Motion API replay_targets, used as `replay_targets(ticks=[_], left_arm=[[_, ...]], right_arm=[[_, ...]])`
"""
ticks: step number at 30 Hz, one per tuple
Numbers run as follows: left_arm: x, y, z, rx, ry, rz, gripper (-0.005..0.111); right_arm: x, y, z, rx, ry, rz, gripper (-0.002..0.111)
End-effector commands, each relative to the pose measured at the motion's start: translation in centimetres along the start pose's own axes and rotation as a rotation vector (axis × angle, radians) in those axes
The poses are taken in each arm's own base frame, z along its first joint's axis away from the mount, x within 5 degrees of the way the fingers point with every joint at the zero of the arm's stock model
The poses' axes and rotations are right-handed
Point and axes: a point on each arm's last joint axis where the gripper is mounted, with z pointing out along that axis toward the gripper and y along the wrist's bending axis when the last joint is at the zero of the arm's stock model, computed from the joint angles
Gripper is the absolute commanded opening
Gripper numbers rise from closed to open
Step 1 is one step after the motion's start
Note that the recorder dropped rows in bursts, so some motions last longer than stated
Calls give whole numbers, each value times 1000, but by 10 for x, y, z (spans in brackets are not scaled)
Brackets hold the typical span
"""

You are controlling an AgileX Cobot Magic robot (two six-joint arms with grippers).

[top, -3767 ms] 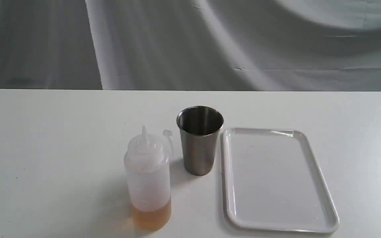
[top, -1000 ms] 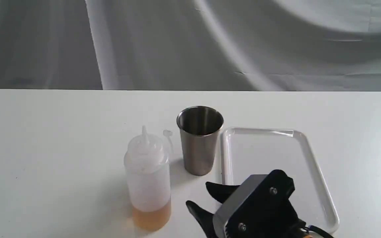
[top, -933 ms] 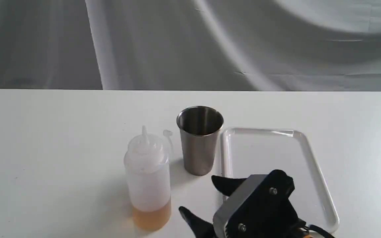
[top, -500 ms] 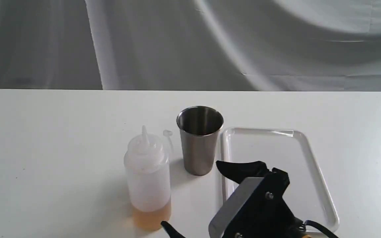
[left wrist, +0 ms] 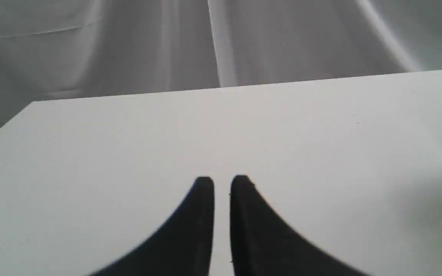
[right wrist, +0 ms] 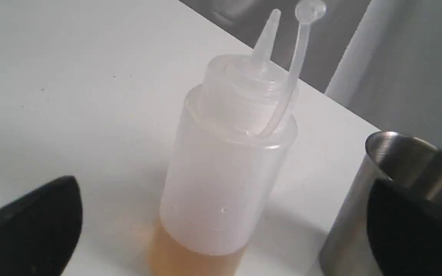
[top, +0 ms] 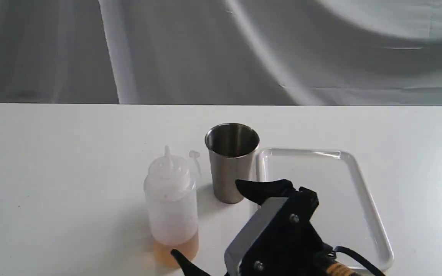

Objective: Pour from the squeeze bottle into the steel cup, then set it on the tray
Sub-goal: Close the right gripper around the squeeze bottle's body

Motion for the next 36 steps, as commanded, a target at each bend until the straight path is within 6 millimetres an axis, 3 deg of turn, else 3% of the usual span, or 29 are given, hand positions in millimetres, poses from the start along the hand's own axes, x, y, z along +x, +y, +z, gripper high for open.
replay_targets(ticks=[1, 8, 14, 29, 36], left_arm=[[0, 0, 0, -3, -11, 0, 8], [0, 0, 0, -3, -11, 0, 8], [0, 0, 0, -3, -11, 0, 8], [0, 0, 0, -3, -11, 0, 8], [0, 0, 0, -3, -11, 0, 8]], right_arm=[[6, 3, 11, -6, 24, 5, 105], [17, 8, 35, 1, 44, 5, 105], [17, -6, 49, 45, 35, 79, 105], [18, -15, 51, 0, 19, 90, 105], [11, -12, 67, -40, 33, 63, 105]])
